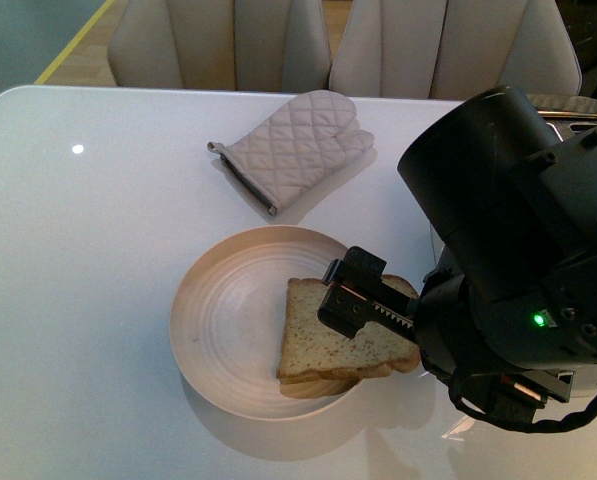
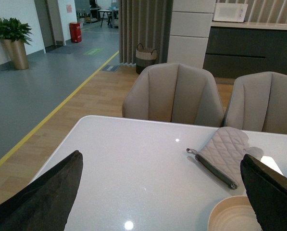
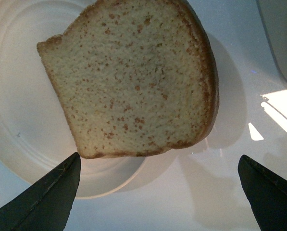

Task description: Put bread into toaster

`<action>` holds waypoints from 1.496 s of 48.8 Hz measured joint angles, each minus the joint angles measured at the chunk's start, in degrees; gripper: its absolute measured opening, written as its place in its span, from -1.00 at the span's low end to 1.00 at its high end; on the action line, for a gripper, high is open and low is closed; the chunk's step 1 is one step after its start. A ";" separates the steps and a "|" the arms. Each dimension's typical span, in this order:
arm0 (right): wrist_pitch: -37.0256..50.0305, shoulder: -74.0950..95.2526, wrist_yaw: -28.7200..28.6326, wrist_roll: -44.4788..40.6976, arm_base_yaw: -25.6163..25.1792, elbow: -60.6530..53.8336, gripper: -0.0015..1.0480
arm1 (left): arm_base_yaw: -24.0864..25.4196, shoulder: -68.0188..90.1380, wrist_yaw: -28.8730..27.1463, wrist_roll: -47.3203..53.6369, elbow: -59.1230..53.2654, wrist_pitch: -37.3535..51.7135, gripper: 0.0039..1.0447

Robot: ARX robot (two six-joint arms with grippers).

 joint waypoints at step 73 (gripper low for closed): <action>3.98 12.20 6.12 -1.81 -0.39 7.54 -0.50 | 0.00 0.00 0.00 0.00 0.02 0.00 0.87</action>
